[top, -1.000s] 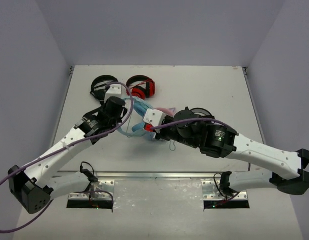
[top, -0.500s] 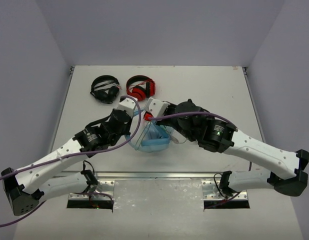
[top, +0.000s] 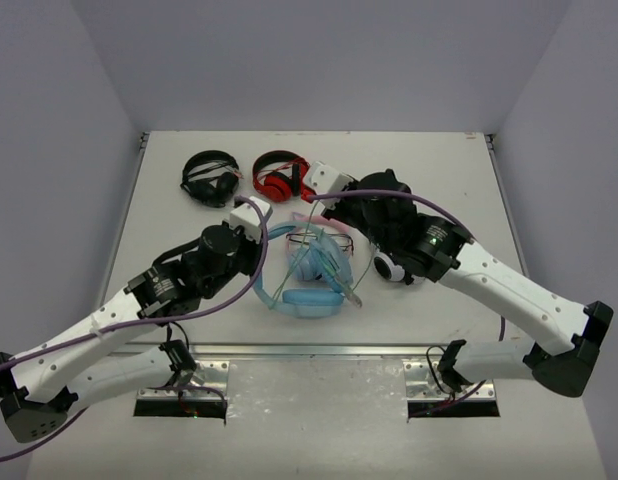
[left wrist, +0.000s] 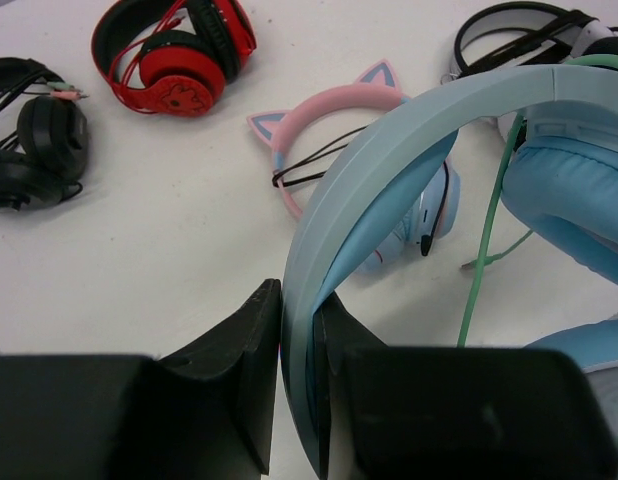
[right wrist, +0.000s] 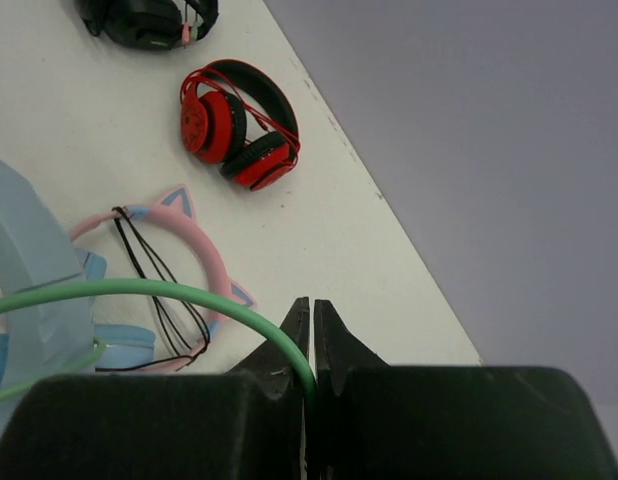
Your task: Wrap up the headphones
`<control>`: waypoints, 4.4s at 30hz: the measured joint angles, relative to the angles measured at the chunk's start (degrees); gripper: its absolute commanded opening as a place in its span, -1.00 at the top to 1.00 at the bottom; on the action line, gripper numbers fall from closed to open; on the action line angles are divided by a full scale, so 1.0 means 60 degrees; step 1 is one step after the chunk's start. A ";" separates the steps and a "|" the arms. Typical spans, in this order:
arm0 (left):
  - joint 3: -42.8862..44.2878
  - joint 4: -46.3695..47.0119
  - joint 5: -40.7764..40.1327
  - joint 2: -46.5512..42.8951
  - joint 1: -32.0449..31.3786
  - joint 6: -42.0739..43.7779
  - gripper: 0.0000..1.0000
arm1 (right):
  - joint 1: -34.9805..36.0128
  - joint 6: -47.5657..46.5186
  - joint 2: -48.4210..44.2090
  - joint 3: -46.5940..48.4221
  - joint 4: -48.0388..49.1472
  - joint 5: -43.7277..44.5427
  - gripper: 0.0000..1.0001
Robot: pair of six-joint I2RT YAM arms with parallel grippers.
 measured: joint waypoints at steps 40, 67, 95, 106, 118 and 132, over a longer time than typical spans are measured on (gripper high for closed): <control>0.5708 0.0018 0.1075 0.0164 -0.0109 -0.1880 0.99 | -0.1300 0.5898 -0.1472 -0.2473 0.4003 -0.6291 0.88; 0.6634 -0.0499 -0.1552 0.0291 -0.0117 -0.3453 0.99 | -0.0080 0.7573 0.0186 -0.5209 0.8298 -0.6750 0.97; 0.3727 -0.0889 -0.4707 0.3322 0.3231 -0.2364 0.99 | 0.4681 0.4455 -0.1195 -0.3694 0.4328 -0.0182 0.97; 0.1457 0.0492 -0.1705 0.3319 0.2841 -0.1122 0.99 | 0.3013 0.2637 -0.0441 -0.1603 0.1322 -0.0353 0.97; 0.1180 0.1005 0.1253 0.3639 0.1650 0.0470 0.99 | 0.1803 -0.0459 -0.0164 -0.1876 0.1778 -0.0069 0.97; 0.1180 0.1202 0.1978 0.4069 0.1610 0.0594 0.99 | 0.0794 -0.2969 -0.0415 -0.2401 0.2051 -0.1177 0.97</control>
